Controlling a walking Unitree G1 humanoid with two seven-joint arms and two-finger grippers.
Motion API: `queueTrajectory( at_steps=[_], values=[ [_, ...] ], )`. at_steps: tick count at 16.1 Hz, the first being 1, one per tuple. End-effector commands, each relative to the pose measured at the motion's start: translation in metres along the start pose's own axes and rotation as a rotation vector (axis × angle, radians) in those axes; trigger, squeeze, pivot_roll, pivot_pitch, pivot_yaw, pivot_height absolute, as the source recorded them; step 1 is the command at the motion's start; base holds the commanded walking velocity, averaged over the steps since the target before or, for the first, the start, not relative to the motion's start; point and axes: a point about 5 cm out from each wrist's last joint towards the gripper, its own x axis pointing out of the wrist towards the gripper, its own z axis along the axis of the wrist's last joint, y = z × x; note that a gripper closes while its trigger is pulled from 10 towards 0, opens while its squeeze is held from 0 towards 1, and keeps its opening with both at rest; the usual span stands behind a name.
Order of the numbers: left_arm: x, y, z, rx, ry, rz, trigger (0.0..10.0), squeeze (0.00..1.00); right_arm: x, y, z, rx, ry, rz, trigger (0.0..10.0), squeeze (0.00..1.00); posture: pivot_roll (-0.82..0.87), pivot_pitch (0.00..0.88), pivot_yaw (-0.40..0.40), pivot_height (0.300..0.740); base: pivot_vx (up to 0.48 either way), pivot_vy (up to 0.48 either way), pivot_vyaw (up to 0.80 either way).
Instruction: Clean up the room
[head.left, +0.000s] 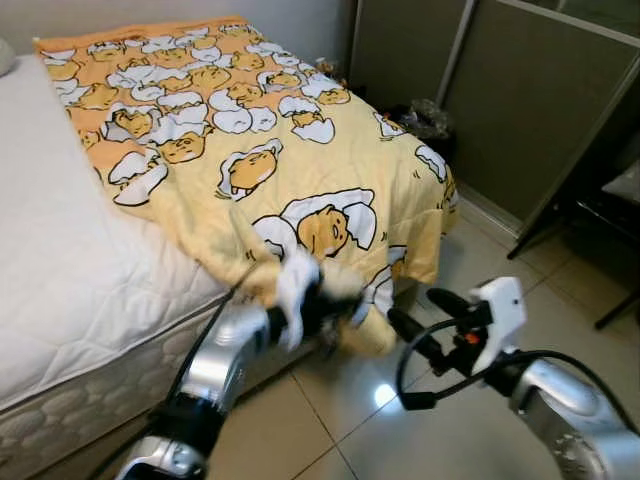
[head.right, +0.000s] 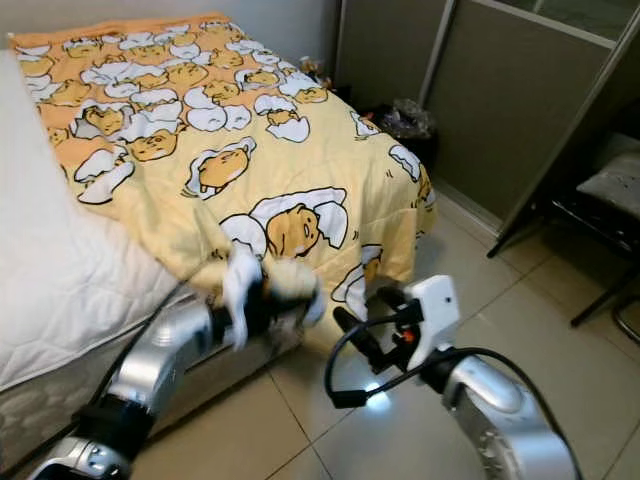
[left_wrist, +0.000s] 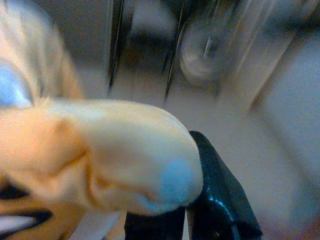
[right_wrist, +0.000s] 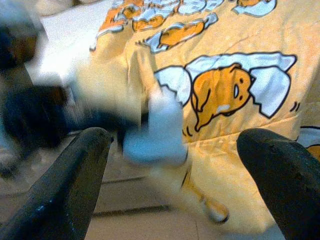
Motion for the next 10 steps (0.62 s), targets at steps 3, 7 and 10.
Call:
queueTrajectory(
  at_steps=[3, 7, 10],
  values=[
    [-0.017, 0.008, -0.057, 0.232, 0.372, 0.057, 0.0, 0.00, -0.014, -0.010, 0.011, 0.019, -0.024, -0.038, 10.0, 0.01, -0.22, 0.000, -0.014, 0.740, 0.000, 0.000, 0.00],
    [-0.020, -0.003, -0.086, 0.457, 0.560, -0.046, 0.0, 0.00, -0.017, -0.014, 0.017, 0.034, -0.030, -0.033, 10.0, 0.01, -0.23, 0.000, -0.012, 0.740, 0.000, 0.000, 0.00],
    [-0.015, -0.015, -0.098, 0.748, 0.688, -0.223, 0.0, 0.00, -0.019, -0.009, 0.010, 0.034, 0.025, 0.016, 10.0, 0.01, -0.22, 0.000, -0.014, 0.740, 0.000, 0.000, 0.00]
  ],
)
